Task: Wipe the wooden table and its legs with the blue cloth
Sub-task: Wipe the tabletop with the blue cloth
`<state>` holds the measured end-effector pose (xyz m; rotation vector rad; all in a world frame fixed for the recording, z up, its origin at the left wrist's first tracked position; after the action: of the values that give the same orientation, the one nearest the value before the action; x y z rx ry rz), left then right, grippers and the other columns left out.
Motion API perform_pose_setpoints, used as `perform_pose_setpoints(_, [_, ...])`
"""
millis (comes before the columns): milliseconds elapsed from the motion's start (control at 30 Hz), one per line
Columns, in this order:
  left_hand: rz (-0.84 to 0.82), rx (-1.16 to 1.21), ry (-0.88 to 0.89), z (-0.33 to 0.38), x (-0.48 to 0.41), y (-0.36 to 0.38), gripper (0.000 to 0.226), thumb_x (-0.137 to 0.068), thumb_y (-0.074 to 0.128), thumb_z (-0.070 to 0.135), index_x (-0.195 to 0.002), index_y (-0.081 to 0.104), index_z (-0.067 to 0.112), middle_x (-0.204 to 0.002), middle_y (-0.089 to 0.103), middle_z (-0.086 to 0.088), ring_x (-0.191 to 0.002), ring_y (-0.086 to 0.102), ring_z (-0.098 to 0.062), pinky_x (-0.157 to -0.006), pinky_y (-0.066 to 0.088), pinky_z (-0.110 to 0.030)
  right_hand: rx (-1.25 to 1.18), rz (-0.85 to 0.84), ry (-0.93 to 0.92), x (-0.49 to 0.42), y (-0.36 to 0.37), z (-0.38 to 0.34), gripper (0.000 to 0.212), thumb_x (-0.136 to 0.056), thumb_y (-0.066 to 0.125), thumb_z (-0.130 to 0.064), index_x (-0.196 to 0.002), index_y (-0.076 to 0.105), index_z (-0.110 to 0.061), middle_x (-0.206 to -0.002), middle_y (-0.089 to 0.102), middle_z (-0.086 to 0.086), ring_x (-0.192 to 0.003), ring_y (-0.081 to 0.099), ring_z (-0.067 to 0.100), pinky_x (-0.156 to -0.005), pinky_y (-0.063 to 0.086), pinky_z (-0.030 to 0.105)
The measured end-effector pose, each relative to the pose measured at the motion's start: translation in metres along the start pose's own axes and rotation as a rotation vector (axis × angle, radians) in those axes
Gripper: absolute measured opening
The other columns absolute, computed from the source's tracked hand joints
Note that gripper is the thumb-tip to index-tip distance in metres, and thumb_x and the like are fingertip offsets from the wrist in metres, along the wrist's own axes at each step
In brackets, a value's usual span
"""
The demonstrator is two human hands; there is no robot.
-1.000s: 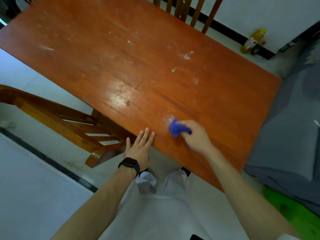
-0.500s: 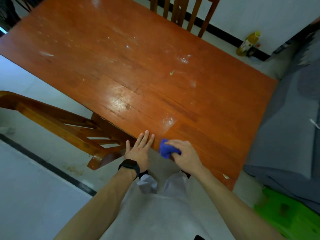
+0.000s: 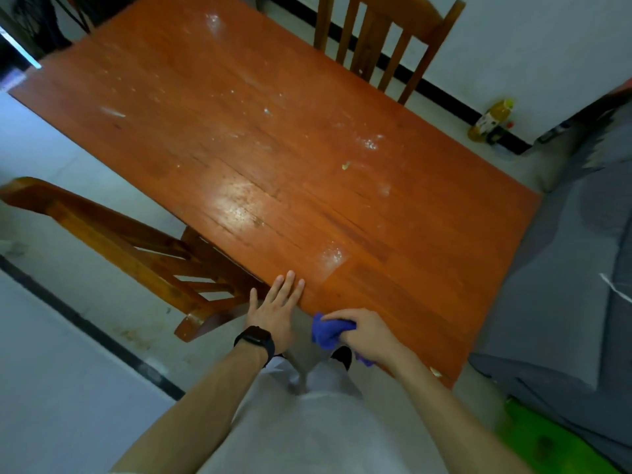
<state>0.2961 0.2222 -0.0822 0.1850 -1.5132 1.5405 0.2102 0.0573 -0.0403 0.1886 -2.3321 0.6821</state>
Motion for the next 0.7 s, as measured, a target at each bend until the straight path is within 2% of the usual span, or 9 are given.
perform_pose_setpoints(67, [-0.013, 0.041, -0.004, 0.006, 0.0, -0.003, 0.091, -0.092, 0.043, 0.014, -0.153, -0.02, 0.038, -0.156, -0.036, 0.013, -0.149, -0.024, -0.014, -0.117, -0.008, -0.061, -0.14, 0.176, 0.024, -0.006, -0.046, 0.004, 0.047, -0.081, 0.059, 0.001, -0.117, 0.071, -0.028, -0.117, 0.068, -0.012, -0.107, 0.061, 0.003, -0.089, 0.043, 0.013])
perform_pose_setpoints(133, [-0.006, 0.108, -0.011, 0.012, 0.001, -0.008, 0.077, -0.097, 0.037, 0.023, -0.155, -0.012, 0.036, -0.157, -0.031, 0.014, -0.15, -0.02, -0.015, -0.117, -0.008, -0.06, -0.151, 0.372, 0.007, -0.021, -0.092, 0.01, 0.047, -0.083, 0.062, 0.0, -0.121, 0.068, -0.026, -0.12, 0.066, -0.009, -0.116, 0.06, 0.011, -0.087, 0.039, 0.01])
perform_pose_setpoints(200, [0.063, 0.192, -0.03, 0.012, 0.0, -0.019, 0.066, -0.101, 0.033, 0.03, -0.158, 0.0, 0.035, -0.164, -0.016, 0.011, -0.152, -0.011, -0.016, -0.12, -0.004, -0.056, -0.102, 0.543, -0.013, -0.046, -0.132, 0.011, 0.05, -0.085, 0.06, 0.001, -0.13, 0.062, -0.023, -0.126, 0.064, -0.003, -0.122, 0.056, 0.017, -0.094, 0.034, 0.014])
perform_pose_setpoints(267, [0.193, 0.201, -0.086, 0.002, -0.001, -0.033, 0.065, -0.101, 0.034, 0.031, -0.159, 0.004, 0.03, -0.166, -0.006, 0.007, -0.153, -0.004, -0.019, -0.123, 0.0, -0.051, -0.03, 0.637, -0.051, -0.076, -0.156, 0.007, 0.056, -0.088, 0.057, -0.002, -0.141, 0.052, -0.02, -0.136, 0.058, 0.005, -0.128, 0.051, 0.023, -0.106, 0.034, 0.026])
perform_pose_setpoints(367, [0.204, 0.199, -0.233, -0.019, -0.002, -0.037, 0.074, -0.099, 0.039, 0.02, -0.158, -0.006, 0.022, -0.164, -0.016, 0.004, -0.153, -0.011, -0.021, -0.123, 0.002, -0.049, 0.101, 0.6, -0.009, -0.112, -0.139, 0.005, 0.064, -0.091, 0.054, -0.008, -0.15, 0.038, -0.023, -0.146, 0.049, 0.006, -0.133, 0.042, 0.032, -0.112, 0.031, 0.044])
perform_pose_setpoints(500, [0.089, 0.147, -0.291, -0.02, -0.004, -0.031, 0.088, -0.093, 0.042, 0.002, -0.156, -0.017, 0.017, -0.162, -0.027, 0.0, -0.151, -0.018, -0.022, -0.124, 0.003, -0.05, 0.295, 0.568, -0.009, -0.084, -0.058, -0.001, 0.065, -0.078, 0.054, -0.016, -0.142, 0.048, -0.03, -0.141, 0.052, -0.005, -0.123, 0.044, 0.028, -0.096, 0.036, 0.044])
perform_pose_setpoints(600, [0.082, 0.17, -0.314, -0.017, -0.004, -0.034, 0.089, -0.093, 0.043, 0.002, -0.156, -0.016, 0.019, -0.162, -0.027, 0.001, -0.151, -0.017, -0.021, -0.123, 0.006, -0.051, 0.329, 0.353, -0.095, -0.045, -0.005, 0.001, 0.064, -0.075, 0.045, -0.02, -0.137, 0.053, -0.031, -0.138, 0.054, -0.009, -0.123, 0.044, 0.022, -0.097, 0.037, 0.042])
perform_pose_setpoints(667, [0.062, 0.173, -0.317, -0.018, -0.003, -0.036, 0.089, -0.093, 0.044, 0.002, -0.157, -0.015, 0.019, -0.162, -0.026, 0.002, -0.151, -0.016, -0.02, -0.123, 0.006, -0.052, 0.214, 0.154, -0.199, -0.042, -0.004, 0.004, 0.064, -0.072, 0.046, -0.017, -0.134, 0.059, -0.027, -0.136, 0.058, -0.006, -0.123, 0.048, 0.018, -0.104, 0.038, 0.039])
perform_pose_setpoints(700, [0.055, 0.177, -0.318, -0.019, -0.003, -0.037, 0.09, -0.093, 0.045, 0.002, -0.157, -0.015, 0.02, -0.162, -0.025, 0.002, -0.152, -0.016, -0.02, -0.123, 0.006, -0.051, 0.127, 0.126, -0.227, -0.05, -0.017, 0.003, 0.064, -0.069, 0.046, -0.015, -0.131, 0.063, -0.022, -0.133, 0.061, -0.002, -0.122, 0.053, 0.018, -0.107, 0.038, 0.039])
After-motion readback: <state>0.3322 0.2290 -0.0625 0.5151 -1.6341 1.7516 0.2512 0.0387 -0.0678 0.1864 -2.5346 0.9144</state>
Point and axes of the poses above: each hand's wrist, its own x-axis away from the middle knuckle, its own y-axis out of the palm, z = x × y, the point moved 5 cm from there along -x, towards the middle knuckle
